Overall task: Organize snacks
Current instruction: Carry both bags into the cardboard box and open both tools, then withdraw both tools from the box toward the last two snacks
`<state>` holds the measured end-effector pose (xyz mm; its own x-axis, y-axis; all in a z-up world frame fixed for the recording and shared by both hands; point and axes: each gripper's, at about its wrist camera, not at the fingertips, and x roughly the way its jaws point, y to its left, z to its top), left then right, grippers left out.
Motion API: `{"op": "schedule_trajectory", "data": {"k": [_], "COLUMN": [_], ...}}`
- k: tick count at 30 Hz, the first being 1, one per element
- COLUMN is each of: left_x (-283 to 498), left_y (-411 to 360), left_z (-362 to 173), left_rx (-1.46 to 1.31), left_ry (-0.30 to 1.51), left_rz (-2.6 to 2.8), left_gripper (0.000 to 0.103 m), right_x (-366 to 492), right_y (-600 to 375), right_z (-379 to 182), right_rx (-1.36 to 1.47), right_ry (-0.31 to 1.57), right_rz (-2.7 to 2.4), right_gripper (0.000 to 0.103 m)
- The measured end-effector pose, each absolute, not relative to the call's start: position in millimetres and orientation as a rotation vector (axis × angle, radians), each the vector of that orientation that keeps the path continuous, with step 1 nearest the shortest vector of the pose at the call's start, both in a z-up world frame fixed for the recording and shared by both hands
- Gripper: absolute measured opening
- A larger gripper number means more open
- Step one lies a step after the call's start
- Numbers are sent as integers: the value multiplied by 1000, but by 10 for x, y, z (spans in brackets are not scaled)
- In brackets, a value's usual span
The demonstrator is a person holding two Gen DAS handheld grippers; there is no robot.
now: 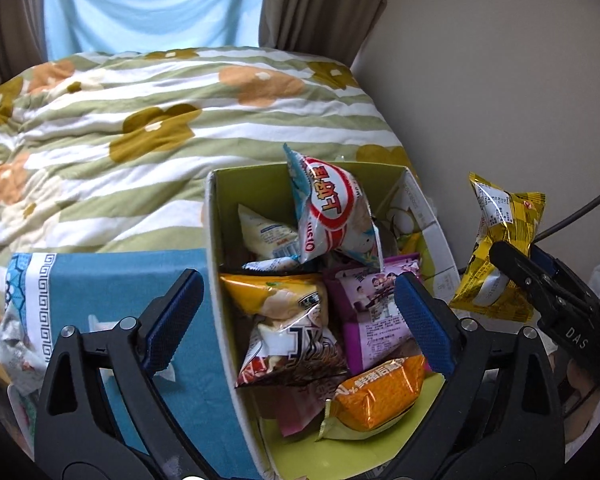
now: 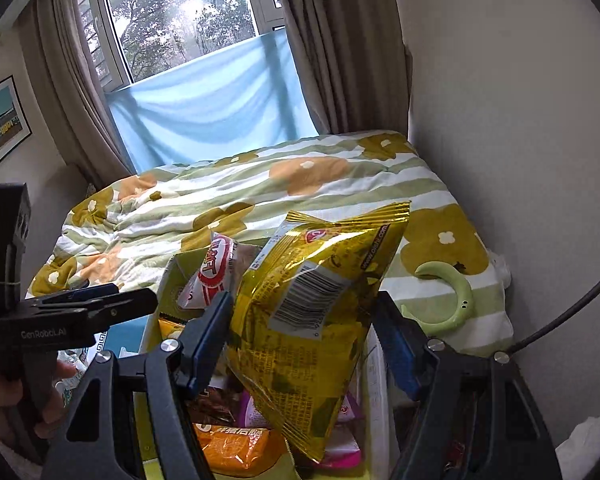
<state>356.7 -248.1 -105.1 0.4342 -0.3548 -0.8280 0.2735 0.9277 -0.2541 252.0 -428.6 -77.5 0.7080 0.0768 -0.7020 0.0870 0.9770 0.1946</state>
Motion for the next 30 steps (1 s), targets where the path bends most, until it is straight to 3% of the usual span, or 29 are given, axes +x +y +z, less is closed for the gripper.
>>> {"op": "schedule_trajectory", "data": {"k": [13,15,17,18,30], "left_x": [3187,3122,3038,2988,2561], "left_y": [-1959,-1863,-1758,-1712,-1342], "left_z": [-1051,-1052,-1075,-1090,-1079], "left_rx": [-133,-127,-128,-132,-179], "left_ry": [1038,1036,1034,1034,998], "left_rz": [-266,-237,-208,-197,-164], "left_gripper": [96,96,96,96,96], "right_x": [2995,3106,3142,3117,2635], "right_y": [-4268,-4244,-4236,-4229,-4011], "right_z": [-956,-1048,-1119,-1128,-1027], "right_rx": [196,219,223,222,112], "right_ry": [867,887,897,885,819], "right_rz": [86,121,94,85,71], "right_gripper": [67,71,91,94,96]}}
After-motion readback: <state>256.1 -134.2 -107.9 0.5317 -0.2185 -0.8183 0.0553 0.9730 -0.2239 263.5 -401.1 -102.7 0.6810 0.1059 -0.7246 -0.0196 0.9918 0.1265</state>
